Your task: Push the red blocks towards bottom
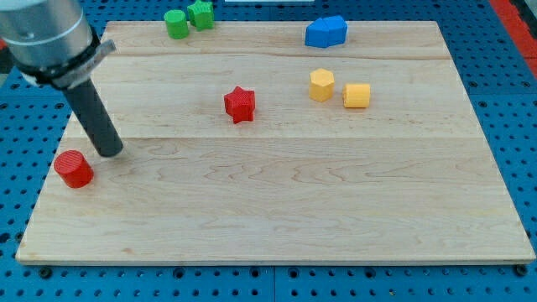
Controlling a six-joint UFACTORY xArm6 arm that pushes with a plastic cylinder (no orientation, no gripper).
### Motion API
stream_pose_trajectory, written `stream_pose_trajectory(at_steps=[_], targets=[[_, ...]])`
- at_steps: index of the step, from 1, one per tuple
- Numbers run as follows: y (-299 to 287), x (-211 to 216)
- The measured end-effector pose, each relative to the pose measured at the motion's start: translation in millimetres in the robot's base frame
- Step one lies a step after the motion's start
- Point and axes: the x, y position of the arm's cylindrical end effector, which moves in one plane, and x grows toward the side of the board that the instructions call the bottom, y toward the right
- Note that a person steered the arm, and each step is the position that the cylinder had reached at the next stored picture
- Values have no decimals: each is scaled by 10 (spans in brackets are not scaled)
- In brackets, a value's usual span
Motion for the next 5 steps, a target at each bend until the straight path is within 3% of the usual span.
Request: stream_pose_trajectory(at_steps=[1, 2, 5], targets=[[-267, -1], [41, 354], [1717, -446]])
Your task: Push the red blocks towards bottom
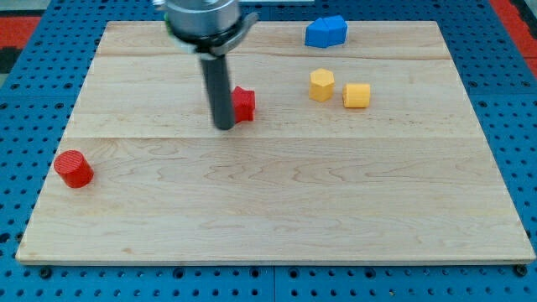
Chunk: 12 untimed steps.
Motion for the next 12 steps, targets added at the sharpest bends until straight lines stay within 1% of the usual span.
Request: stream_pose_trajectory(at_steps=[1, 2, 3, 4, 5, 6, 7, 8, 9, 10, 11, 12], targets=[[425, 238], [818, -310], [396, -546], [-433, 304], [-1191, 737], [-726, 439], [-776, 308], [-1430, 412], [-1928, 630], [-1331, 359], [-1719, 5], [-2442, 7]])
